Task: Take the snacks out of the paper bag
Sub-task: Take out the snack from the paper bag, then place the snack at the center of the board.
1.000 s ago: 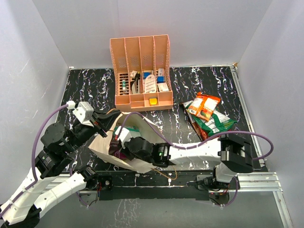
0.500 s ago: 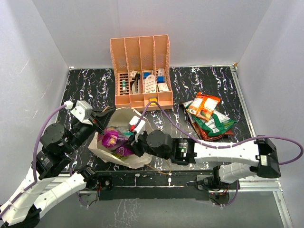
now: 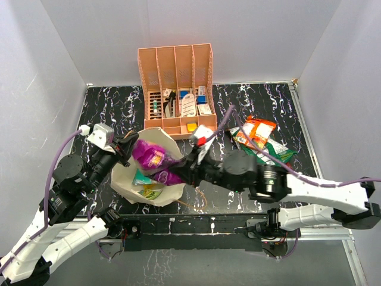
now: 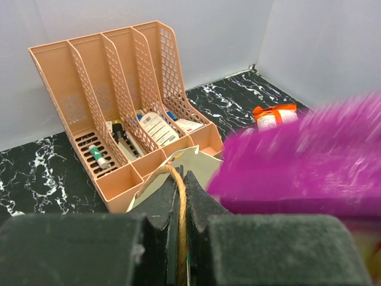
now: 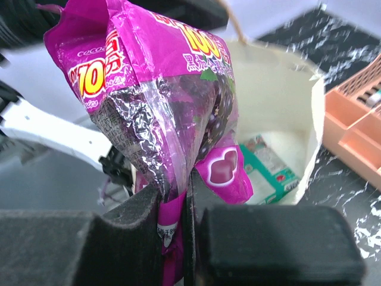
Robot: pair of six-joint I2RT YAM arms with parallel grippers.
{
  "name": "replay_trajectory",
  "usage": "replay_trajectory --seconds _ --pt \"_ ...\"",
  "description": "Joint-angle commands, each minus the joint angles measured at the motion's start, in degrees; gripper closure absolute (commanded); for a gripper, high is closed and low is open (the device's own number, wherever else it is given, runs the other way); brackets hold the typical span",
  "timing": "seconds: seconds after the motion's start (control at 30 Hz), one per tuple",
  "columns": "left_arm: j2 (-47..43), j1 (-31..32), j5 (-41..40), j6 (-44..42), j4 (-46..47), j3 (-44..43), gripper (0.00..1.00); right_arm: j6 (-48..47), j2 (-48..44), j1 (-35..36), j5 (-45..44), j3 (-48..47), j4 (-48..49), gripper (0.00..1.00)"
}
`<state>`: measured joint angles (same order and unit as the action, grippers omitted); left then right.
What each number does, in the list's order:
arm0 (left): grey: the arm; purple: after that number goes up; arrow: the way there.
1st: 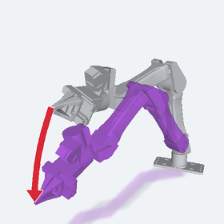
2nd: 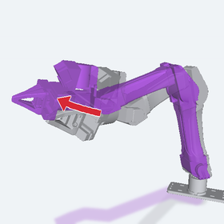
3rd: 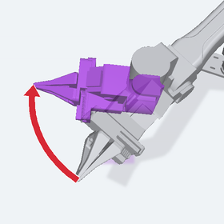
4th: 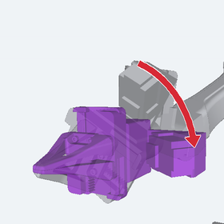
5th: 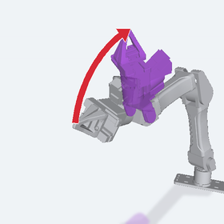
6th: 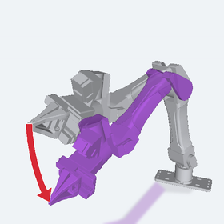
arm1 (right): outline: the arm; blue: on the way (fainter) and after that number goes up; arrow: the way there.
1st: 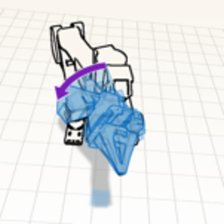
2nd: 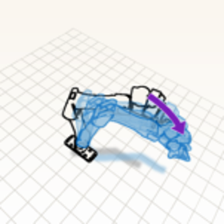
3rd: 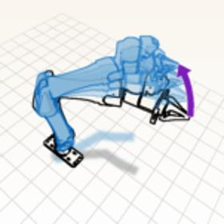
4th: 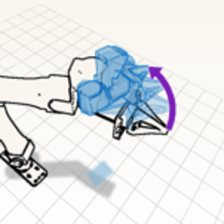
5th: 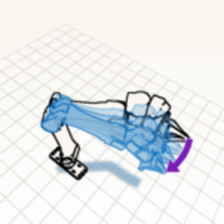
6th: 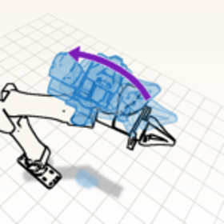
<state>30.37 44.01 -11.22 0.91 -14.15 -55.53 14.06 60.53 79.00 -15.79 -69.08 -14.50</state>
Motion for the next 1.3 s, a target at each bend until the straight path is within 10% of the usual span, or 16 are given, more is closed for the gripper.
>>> replay_trajectory --seconds 0.0,0.4,0.83,1.27 --pt "-0.64 0.31 -2.65 -0.29 -0.39 -1.25 1.00 -0.95 -5.39 -0.07 -10.13 -8.12 4.08 0.93" --pt "-2.41 0.29 -3.48 -1.57 -2.02 -1.08 1.00 -16.54 -3.32 -4.77 -62.83 -0.54 1.68 0.93" --pt "-2.33 0.24 -0.87 0.32 -1.66 -0.46 1.00 10.01 10.85 -45.72 -48.71 1.58 -22.97 0.93" --pt "-2.82 0.29 0.07 0.67 -1.89 -0.33 1.00 16.62 14.42 -55.90 -43.18 11.13 -22.68 0.93"
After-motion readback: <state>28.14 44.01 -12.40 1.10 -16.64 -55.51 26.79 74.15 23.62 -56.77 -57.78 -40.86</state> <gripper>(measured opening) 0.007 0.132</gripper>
